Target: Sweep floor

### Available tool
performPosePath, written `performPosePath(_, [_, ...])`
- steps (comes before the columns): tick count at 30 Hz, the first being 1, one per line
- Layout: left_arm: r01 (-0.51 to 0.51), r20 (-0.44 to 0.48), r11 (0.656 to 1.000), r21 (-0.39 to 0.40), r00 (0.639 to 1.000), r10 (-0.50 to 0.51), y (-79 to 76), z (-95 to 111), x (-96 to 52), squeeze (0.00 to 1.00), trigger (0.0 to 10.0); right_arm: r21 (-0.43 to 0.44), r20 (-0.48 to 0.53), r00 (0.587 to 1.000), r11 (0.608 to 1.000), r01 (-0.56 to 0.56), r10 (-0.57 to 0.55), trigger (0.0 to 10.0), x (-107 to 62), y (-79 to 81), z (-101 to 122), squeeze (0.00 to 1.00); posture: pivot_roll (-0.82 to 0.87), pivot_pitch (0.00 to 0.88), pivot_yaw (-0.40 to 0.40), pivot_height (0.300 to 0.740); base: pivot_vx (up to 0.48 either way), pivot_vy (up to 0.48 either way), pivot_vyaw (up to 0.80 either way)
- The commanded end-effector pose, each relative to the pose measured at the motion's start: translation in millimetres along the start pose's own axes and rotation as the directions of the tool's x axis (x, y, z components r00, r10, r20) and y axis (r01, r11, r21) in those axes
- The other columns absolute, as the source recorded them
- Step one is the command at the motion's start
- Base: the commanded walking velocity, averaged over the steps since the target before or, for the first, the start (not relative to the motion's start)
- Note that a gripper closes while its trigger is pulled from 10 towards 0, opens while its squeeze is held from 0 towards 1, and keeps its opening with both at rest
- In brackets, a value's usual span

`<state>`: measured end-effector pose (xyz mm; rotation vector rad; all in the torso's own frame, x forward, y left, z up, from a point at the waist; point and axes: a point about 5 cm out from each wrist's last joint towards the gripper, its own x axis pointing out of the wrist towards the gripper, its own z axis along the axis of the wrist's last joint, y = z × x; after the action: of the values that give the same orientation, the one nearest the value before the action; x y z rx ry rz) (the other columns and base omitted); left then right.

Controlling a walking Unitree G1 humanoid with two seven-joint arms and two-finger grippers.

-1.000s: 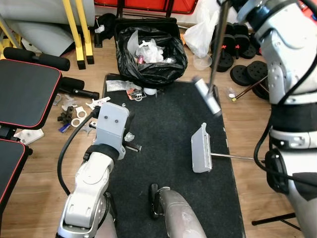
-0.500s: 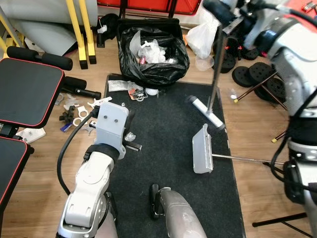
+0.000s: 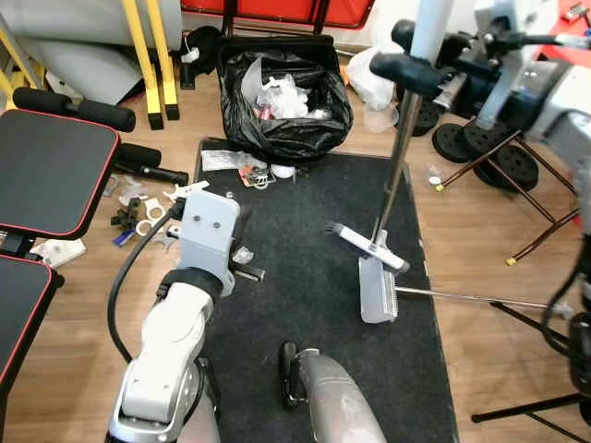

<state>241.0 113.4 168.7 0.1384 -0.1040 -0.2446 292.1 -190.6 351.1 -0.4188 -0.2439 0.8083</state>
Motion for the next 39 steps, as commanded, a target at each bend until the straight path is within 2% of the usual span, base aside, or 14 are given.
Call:
performPosePath(1, [0.046, -0.021, 0.999, -0.019, 0.999, -0.046, -3.5, -6, -1.1, 0.00, 10.0, 0.013, 0.025, 0.996, 0.997, -0.082, 0.081, 10.0, -17.9, 5.9, 13, 0.00, -0.16, 0.230, -0.198, 0.740, 0.000, 0.000, 0.00])
performPosePath(3, [0.050, -0.021, 0.999, -0.021, 0.998, -0.051, -3.4, -6, -0.8, 0.00, 10.0, 0.039, 0.008, 0.992, 0.991, -0.126, 0.126, 10.0, -25.7, 10.1, 13, 0.00, -0.16, 0.230, -0.198, 0.740, 0.000, 0.000, 0.00])
performPosePath(12, [0.050, -0.022, 0.999, -0.021, 0.998, -0.051, -3.3, -6, -0.8, 0.00, 10.0, 0.133, -0.020, 0.990, 0.982, -0.136, 0.139, 10.0, -27.5, 21.4, -5, 0.00, -0.16, 0.230, -0.198, 0.740, 0.000, 0.000, 0.00])
performPosePath(14, [0.049, -0.021, 0.999, -0.020, 0.999, -0.049, -2.9, -6, -1.2, 0.00, 10.0, 0.187, -0.090, 0.990, 0.978, -0.091, 0.109, 10.0, -29.5, 28.9, -30, 0.00, -0.15, 0.235, -0.194, 0.740, 0.000, 0.000, 0.00])
performPosePath(16, [0.049, -0.021, 0.999, -0.020, 0.999, -0.049, -2.9, -6, -1.2, 0.00, 10.0, 0.187, -0.090, 0.990, 0.978, -0.091, 0.109, 10.0, -29.5, 28.9, -30, 0.00, -0.15, 0.235, -0.194, 0.740, 0.000, 0.000, 0.00])
performPosePath(17, [0.049, -0.021, 0.999, -0.020, 0.999, -0.050, -2.7, -6, -1.3, 0.00, 10.0, 0.201, -0.122, 0.988, 0.977, -0.065, 0.091, 10.0, -31.5, 30.5, -39, 0.00, -0.15, 0.236, -0.192, 0.740, 0.000, 0.000, 0.00])
performPosePath(19, [0.052, -0.022, 0.998, -0.021, 0.998, -0.053, -2.1, -6, -1.6, 0.00, 10.0, 0.188, -0.135, 0.990, 0.982, -0.010, 0.036, 10.0, -35.6, 25.7, -41, 0.00, -0.16, 0.240, -0.188, 0.740, 0.000, 0.000, 0.00])
performPosePath(25, [0.055, -0.021, 0.998, -0.022, 0.998, -0.055, -1.6, -5, -1.9, 0.00, 10.0, 0.153, -0.108, 0.994, 0.988, 0.037, -0.020, 10.0, -37.7, 18.8, -37, 0.00, -0.15, 0.242, -0.189, 0.740, 0.000, 0.000, 0.00])
performPosePath(32, [0.053, -0.021, 0.998, -0.021, 0.998, -0.053, -1.3, -5, -2.1, 0.00, 10.0, 0.142, -0.030, 0.999, 0.989, 0.034, -0.030, 10.0, -36.4, 15.9, -28, 0.00, -0.15, 0.241, -0.188, 0.740, 0.000, 0.000, 0.00])
performPosePath(35, [0.052, -0.021, 0.998, -0.020, 0.998, -0.053, -1.6, -5, -2.3, 0.00, 10.0, 0.119, -0.018, 0.998, 0.991, 0.063, -0.061, 10.0, -34.9, 16.7, -37, 0.00, -0.15, 0.241, -0.190, 0.740, 0.000, 0.000, 0.00])
performPosePath(39, [0.053, -0.020, 0.998, -0.021, 0.998, -0.054, -1.9, -5, -2.7, 0.00, 10.0, 0.148, 0.003, 0.991, 0.980, 0.129, -0.131, 10.0, -33.7, 17.7, -53, 0.00, -0.15, 0.243, -0.187, 0.740, 0.000, 0.000, 0.00])
